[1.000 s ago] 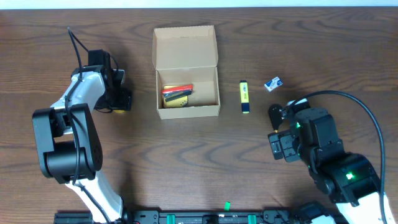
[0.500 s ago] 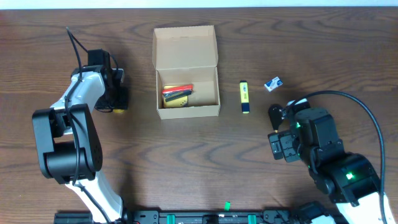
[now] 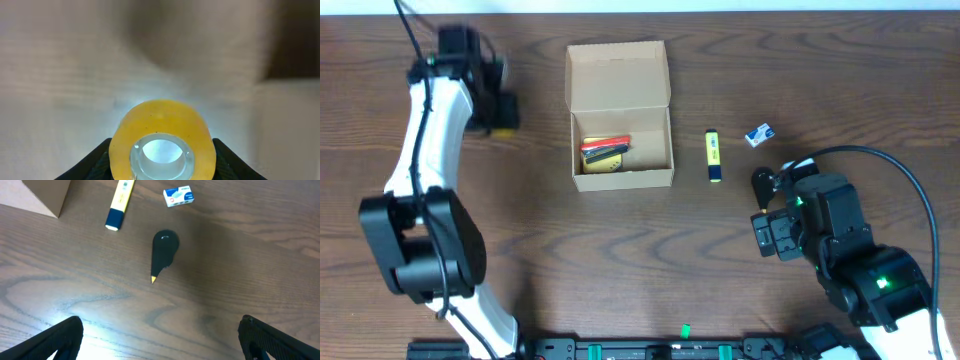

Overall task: Pack container
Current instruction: 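Carry the tape roll with the left gripper over the box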

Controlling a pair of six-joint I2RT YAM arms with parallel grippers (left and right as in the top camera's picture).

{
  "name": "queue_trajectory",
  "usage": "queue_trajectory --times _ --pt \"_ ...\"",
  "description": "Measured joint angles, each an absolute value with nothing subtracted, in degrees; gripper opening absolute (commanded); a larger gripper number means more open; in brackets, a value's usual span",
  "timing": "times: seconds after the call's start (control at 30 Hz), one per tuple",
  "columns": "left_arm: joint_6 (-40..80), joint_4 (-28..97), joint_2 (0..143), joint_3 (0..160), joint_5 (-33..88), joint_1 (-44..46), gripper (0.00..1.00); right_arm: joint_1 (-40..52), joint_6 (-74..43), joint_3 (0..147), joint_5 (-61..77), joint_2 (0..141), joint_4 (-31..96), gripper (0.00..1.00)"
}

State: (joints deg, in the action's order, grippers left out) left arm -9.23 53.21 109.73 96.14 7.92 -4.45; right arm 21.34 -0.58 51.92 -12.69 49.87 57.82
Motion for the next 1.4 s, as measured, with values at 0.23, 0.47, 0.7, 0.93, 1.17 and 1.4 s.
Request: queue_trajectory --times 0.23,0.47,0.7,0.93,1.17,1.4 --pt "-14.9 53.8 106.5 103.7 14.8 11.9 0.06 21.3 -0.6 51.9 -12.7 49.9 57.8 0.99" --pt "-20.4 56.3 107.5 103.7 10.3 30.4 0.06 21.3 -0.6 51.9 -12.7 49.9 57.8 0.99" --pt "-16.4 56.6 109.4 103.7 9.7 30.9 0.06 21.3 -0.6 51.9 -12.7 49.9 57.8 0.99" --pt "-7.0 54.7 114.7 103.7 6.4 30.6 0.06 21.3 -0.6 51.9 -12.7 49.9 57.8 0.99" --pt "1.3 52.1 119.6 103.6 5.1 30.5 0.06 21.3 -0.6 51.9 -12.7 49.9 57.8 0.99" --pt "6.8 50.7 122.0 103.6 5.1 30.5 0.06 21.3 -0.6 51.9 -12.7 49.9 57.8 0.99"
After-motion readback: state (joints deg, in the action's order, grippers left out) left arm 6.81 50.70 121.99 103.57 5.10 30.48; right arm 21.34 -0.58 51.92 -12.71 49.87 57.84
